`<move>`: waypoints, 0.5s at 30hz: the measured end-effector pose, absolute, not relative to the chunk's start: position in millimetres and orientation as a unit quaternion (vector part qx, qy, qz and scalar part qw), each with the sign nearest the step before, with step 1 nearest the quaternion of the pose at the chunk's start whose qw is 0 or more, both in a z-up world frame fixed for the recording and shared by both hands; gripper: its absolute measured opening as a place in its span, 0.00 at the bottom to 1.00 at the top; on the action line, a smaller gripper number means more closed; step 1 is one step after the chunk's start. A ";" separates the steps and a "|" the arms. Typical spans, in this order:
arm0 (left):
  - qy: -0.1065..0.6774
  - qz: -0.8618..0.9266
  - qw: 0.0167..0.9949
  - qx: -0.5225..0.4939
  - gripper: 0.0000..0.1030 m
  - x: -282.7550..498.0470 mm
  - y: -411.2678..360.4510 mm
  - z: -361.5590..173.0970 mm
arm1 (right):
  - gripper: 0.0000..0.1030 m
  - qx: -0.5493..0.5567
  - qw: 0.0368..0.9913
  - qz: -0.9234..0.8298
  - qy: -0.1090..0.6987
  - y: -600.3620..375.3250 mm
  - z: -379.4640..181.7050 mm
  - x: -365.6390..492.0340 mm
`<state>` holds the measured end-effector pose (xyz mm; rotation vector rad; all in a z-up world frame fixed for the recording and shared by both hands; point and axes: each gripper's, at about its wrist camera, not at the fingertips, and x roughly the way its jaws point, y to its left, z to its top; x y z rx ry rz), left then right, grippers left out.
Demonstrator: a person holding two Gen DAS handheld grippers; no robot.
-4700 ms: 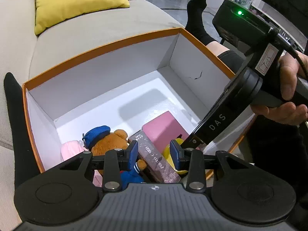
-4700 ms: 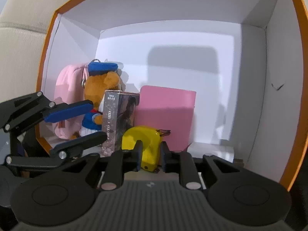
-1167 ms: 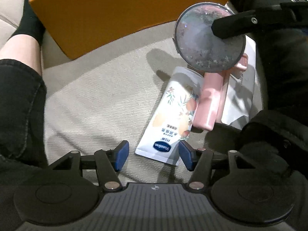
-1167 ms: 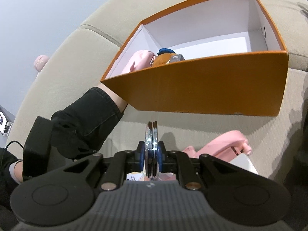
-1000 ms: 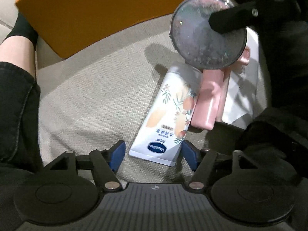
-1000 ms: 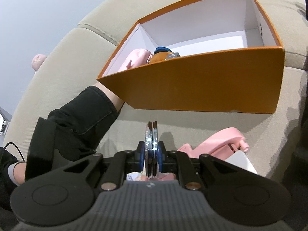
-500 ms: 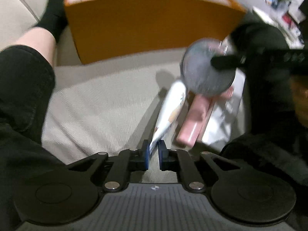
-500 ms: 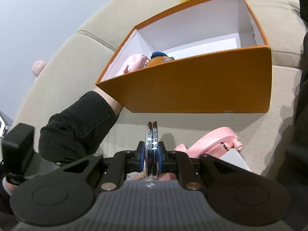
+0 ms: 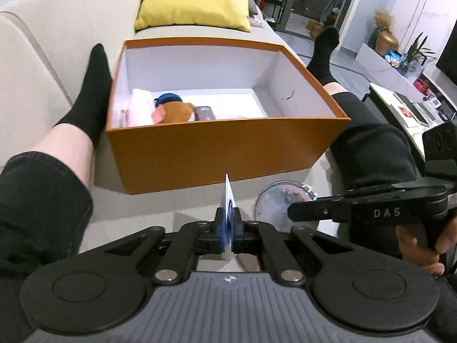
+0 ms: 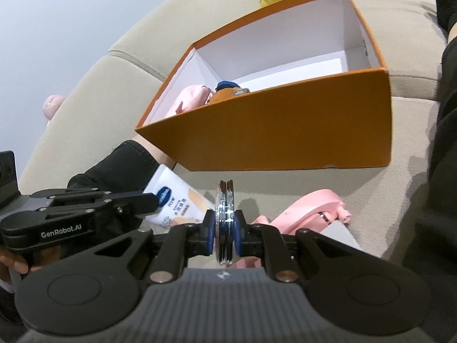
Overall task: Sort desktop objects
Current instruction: 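Lift the lotion tube and compact mirror over the orange box with both grippers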
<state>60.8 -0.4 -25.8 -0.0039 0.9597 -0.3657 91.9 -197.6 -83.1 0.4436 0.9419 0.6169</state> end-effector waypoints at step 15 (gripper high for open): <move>0.406 -0.179 0.896 -0.006 0.03 51.4 -2.8 -12.3 | 0.14 0.210 0.824 0.305 0.429 -218.0 -59.5 95.5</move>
